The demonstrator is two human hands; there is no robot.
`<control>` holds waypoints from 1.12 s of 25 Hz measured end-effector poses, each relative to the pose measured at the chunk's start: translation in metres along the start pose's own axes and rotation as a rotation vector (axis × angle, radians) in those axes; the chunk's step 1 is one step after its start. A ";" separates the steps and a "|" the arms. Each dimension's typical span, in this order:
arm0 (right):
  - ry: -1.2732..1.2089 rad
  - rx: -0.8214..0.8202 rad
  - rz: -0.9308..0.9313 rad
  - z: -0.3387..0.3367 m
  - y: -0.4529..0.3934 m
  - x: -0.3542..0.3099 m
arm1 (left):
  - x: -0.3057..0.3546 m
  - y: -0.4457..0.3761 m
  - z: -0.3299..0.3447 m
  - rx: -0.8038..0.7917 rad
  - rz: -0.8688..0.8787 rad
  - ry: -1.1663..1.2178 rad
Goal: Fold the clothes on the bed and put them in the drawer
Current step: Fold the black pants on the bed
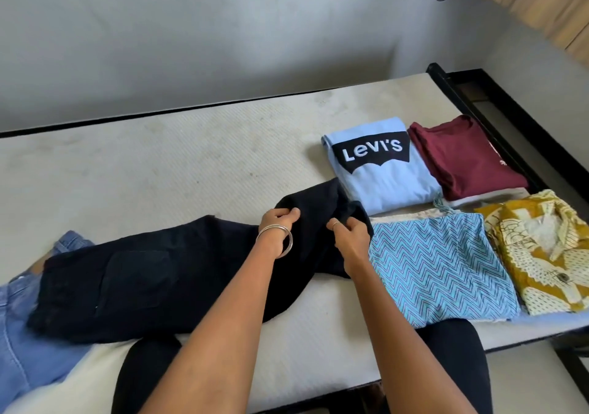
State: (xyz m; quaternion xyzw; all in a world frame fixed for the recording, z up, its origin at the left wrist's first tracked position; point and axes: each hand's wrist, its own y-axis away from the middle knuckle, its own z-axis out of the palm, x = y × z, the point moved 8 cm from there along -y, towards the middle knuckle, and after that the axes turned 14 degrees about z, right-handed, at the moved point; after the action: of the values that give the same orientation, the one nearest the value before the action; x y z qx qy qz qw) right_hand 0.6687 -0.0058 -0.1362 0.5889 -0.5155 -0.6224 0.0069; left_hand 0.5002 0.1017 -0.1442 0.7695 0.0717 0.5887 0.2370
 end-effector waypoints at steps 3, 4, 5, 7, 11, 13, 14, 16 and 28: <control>-0.191 -0.206 -0.207 0.013 0.030 -0.012 | -0.021 -0.004 -0.019 0.046 -0.117 0.000; -0.231 -0.272 -0.252 0.016 0.034 -0.012 | -0.023 0.000 -0.015 0.000 -0.137 0.076; -0.242 -0.322 -0.275 0.020 0.035 -0.011 | -0.022 0.006 -0.012 -0.045 -0.158 0.147; -0.226 -0.378 -0.294 0.028 0.037 -0.008 | -0.020 0.012 -0.012 -0.090 -0.189 0.230; 0.104 -0.330 -0.463 0.037 0.057 -0.039 | 0.014 0.006 -0.037 -0.035 0.028 0.258; 0.509 -0.057 -0.667 0.031 0.068 -0.061 | 0.042 0.005 -0.061 0.035 0.209 0.394; 0.648 0.153 -0.818 0.021 0.077 -0.074 | 0.058 0.006 -0.075 0.067 0.300 0.436; 0.721 0.495 -1.084 -0.004 0.101 -0.094 | 0.087 0.012 -0.096 0.100 0.456 0.445; 0.182 -0.162 0.079 0.000 -0.052 0.076 | 0.127 0.035 -0.066 0.044 0.499 0.724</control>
State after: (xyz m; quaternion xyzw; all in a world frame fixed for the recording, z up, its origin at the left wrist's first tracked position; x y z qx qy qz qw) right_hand 0.6763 -0.0282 -0.2253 0.6197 -0.4836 -0.6052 0.1256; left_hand 0.4699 0.1389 -0.0046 0.5122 -0.0253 0.8579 0.0306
